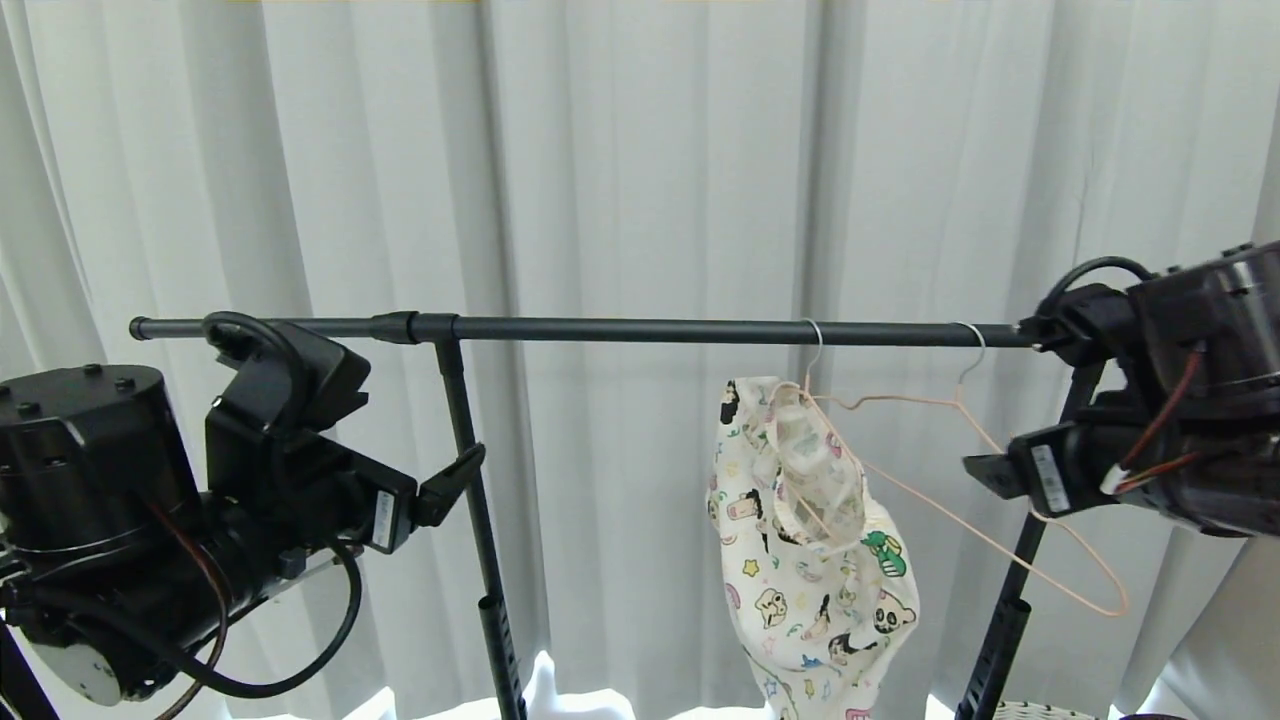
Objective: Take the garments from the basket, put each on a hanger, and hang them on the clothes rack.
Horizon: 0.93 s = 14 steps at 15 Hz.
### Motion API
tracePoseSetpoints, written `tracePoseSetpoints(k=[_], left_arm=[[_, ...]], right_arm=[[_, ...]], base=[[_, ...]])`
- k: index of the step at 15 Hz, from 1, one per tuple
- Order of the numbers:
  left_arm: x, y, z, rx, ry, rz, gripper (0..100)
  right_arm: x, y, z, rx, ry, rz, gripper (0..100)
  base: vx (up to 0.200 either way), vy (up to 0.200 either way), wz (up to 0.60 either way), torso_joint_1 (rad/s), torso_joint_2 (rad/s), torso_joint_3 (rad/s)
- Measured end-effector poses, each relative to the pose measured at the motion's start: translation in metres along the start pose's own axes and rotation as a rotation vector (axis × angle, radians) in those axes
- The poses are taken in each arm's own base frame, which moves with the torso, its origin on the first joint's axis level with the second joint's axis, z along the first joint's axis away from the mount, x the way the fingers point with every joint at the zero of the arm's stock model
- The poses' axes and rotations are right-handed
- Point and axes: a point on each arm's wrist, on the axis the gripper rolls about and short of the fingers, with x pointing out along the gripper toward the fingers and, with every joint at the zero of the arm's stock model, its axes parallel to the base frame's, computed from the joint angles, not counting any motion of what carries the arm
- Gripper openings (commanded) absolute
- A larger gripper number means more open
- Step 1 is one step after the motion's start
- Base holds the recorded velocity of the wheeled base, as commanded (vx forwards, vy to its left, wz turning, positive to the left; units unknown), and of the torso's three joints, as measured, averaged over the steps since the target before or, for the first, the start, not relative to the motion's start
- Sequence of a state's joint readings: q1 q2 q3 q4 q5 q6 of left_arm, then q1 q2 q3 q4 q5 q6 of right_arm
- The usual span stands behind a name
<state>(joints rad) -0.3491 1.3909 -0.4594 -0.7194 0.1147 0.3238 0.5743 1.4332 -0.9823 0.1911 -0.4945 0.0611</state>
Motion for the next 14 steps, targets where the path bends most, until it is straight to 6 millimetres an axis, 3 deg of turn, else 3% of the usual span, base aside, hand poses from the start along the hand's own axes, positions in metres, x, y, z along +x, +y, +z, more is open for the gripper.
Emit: tracePoseSetpoints(k=[3, 5, 8, 14], left_arm=[[-0.003, 0.016, -0.009, -0.015, 0.039, 0.086, 100], [-0.005, 0.027, -0.017, -0.026, 0.082, 0.181, 100], [-0.009, 0.044, -0.024, -0.046, 0.131, 0.31, 100], [-0.029, 0.09, -0.047, -0.106, 0.229, 0.566, 100]], right_arm=[[-0.018, -0.048, -0.03, -0.135, 0.04, -0.123, 100], [-0.03, -0.067, -0.054, -0.202, 0.054, -0.185, 100], [-0.041, -0.084, -0.08, -0.218, 0.028, -0.285, 100], [-0.051, -0.106, -0.095, -0.127, 0.009, -0.465, 100]], base=[[-0.2, 0.0, 0.0, 0.009, 0.01, -0.002], [-0.2, 0.0, 0.0, -0.012, 0.0, 0.01], [-0.2, 0.0, 0.0, 0.001, 0.0, 0.001], [-0.2, 0.0, 0.0, 0.0, 0.0, 0.004]])
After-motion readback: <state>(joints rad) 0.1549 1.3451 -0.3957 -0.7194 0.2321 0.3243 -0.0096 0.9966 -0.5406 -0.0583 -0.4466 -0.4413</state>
